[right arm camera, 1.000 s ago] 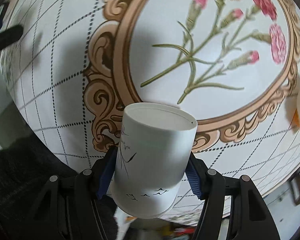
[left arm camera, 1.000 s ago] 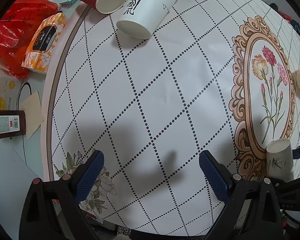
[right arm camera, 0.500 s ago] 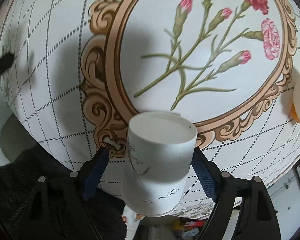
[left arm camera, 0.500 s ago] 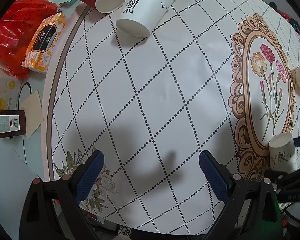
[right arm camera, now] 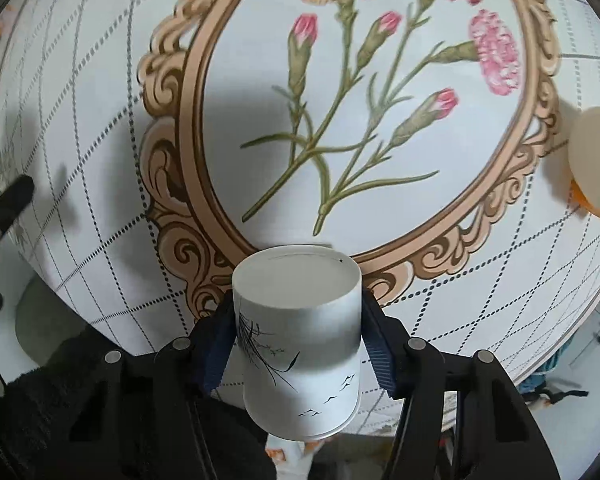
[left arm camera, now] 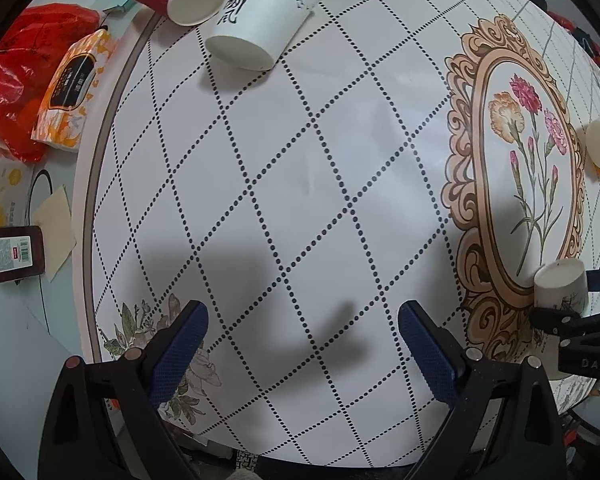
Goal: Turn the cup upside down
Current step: 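Rotate the right tool to turn the cup rim-down, then lower the inverted cup onto the medallion and open the right gripper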
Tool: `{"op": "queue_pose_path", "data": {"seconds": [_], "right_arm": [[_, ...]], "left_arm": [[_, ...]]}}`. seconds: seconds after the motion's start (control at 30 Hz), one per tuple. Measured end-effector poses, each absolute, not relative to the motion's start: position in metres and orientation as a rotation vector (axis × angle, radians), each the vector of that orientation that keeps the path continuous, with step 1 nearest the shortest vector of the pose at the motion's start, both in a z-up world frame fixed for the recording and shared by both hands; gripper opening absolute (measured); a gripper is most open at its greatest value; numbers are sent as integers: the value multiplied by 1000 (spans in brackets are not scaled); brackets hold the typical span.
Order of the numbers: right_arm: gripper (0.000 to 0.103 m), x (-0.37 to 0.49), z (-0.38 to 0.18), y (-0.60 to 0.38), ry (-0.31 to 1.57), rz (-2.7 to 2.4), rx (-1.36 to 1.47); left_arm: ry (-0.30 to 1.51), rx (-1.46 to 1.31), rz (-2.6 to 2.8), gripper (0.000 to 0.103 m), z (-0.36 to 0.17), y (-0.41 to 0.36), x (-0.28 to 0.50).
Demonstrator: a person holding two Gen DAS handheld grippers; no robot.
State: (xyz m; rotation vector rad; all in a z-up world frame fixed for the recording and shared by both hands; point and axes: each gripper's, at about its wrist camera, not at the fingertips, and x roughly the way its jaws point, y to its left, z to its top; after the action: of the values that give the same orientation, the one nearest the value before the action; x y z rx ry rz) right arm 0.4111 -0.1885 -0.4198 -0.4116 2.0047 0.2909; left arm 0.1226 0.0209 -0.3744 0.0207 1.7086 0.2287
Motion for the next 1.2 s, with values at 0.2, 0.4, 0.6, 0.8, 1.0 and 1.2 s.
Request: {"op": "queue_pose_path", "data": {"seconds": [0.2, 0.4, 0.6, 0.8, 1.0, 1.2], "right_arm": [[61, 439, -368, -213, 1807, 283, -273], [61, 462, -324, -228, 1451, 261, -145], [61, 451, -306, -203, 1157, 232, -79], [61, 433, -319, -200, 1059, 210, -63], [62, 408, -319, -198, 1097, 220, -107], [73, 400, -316, -203, 1158, 188, -53]], "left_arm": [[1710, -23, 207, 97, -369, 21, 132], [1686, -47, 145, 97, -367, 22, 154], [1682, 3, 131, 97, -374, 17, 169], [1667, 42, 86, 97, -375, 12, 171], [1643, 66, 21, 97, -374, 3, 169], [1607, 92, -9, 97, -365, -11, 154]]}}
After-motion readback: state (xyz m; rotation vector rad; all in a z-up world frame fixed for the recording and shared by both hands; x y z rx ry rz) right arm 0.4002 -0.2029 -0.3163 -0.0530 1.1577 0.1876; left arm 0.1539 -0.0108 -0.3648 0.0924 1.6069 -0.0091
